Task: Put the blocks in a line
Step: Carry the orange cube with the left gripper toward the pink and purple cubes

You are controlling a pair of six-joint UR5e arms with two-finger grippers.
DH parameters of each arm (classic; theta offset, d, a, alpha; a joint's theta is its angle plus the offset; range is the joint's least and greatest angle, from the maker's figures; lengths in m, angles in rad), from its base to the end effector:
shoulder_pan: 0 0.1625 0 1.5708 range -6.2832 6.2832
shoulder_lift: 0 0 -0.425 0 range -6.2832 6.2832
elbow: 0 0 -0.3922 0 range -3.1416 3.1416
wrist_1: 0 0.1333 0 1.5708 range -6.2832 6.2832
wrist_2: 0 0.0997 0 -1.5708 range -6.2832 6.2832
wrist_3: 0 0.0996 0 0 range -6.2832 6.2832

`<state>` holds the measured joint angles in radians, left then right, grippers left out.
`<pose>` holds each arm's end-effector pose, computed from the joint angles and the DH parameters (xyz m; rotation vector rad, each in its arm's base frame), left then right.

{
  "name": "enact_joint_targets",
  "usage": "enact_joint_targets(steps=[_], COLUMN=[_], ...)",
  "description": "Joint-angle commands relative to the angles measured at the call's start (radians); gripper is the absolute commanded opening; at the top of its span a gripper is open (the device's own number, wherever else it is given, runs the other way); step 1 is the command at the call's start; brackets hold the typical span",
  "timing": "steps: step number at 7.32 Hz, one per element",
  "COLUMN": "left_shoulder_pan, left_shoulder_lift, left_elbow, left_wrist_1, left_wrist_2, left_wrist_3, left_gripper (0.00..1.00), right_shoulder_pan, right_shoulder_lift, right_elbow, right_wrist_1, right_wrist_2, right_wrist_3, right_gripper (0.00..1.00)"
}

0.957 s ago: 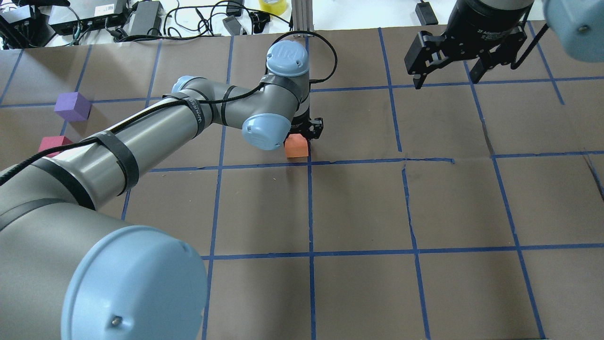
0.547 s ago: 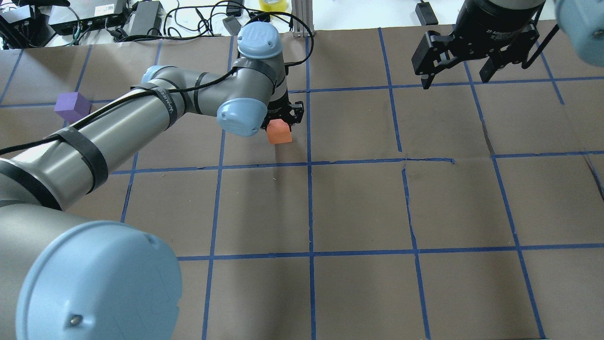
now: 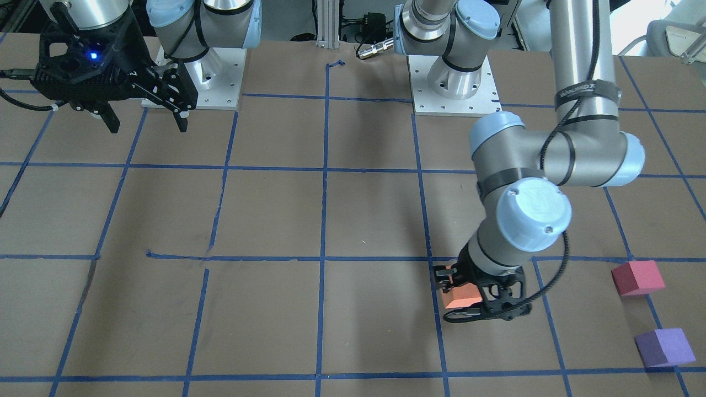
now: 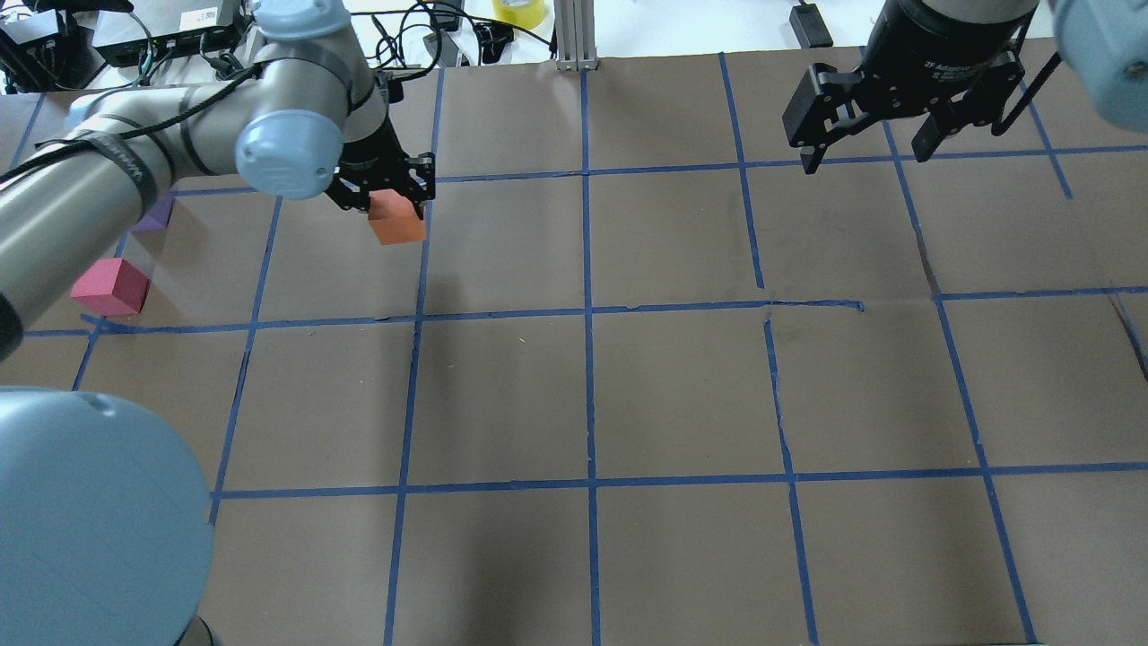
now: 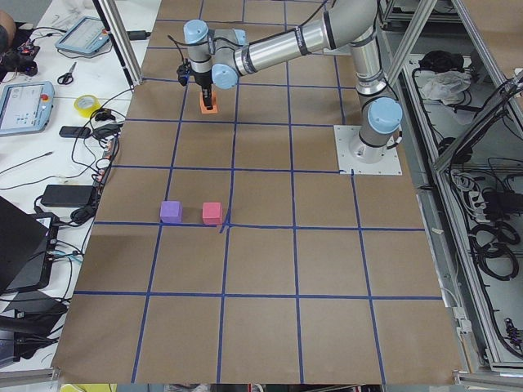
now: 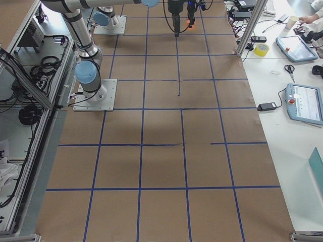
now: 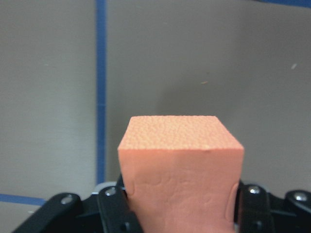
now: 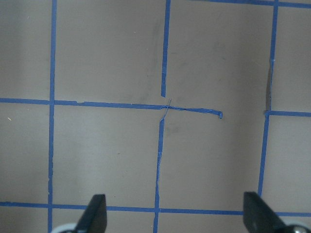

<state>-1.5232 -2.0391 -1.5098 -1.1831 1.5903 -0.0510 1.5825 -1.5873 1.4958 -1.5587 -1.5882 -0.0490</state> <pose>-0.1003 -0.6552 0.2849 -0.1535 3.1181 0.0306 0.1373 -0.4893 0.5319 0.0936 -3.1189 0.1234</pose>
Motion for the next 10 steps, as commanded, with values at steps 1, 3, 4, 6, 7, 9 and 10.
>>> enact_joint_targets(steps=[1,3,4,6,7,9,10], left_shoulder_pan=[0.154,0.305,0.322,0.404,0.428,0.500,0.517], left_shoulder_lift=[0.037,0.013,0.005,-0.035,-0.067,-0.122,-0.145], left_elbow=[0.002,0.032,0.081,0.109,0.146,0.194,0.220], left_wrist_1=[-0.023,-0.024,-0.065,-0.066,-0.067,-0.061,-0.056], left_wrist_2=[0.080,0.089,0.099,0.096,0.097,0.085,0.065], left_wrist_3=[0.208,0.347,0.379,0.408,0.421,0.566,0.607], left_gripper=[0.00,0.00,0.00,0.00,0.00,0.00,0.00], right_shoulder_pan=[0.001,0.001,0.001,-0.001,-0.001,0.001,0.001], right_shoulder_lift=[0.001,0.001,0.001,0.001,0.001,0.000,0.001], right_elbow=[0.001,0.001,0.001,0.001,0.001,0.001,0.001], right_wrist_1=[0.000,0.000,0.000,0.000,0.000,0.000,0.000], right_wrist_2=[0.000,0.002,0.001,0.000,0.002,0.002,0.002], right_wrist_3=[0.000,0.000,-0.002,-0.002,-0.003,-0.003,-0.005], right_gripper=[1.00,1.00,1.00,1.00,1.00,1.00,1.00])
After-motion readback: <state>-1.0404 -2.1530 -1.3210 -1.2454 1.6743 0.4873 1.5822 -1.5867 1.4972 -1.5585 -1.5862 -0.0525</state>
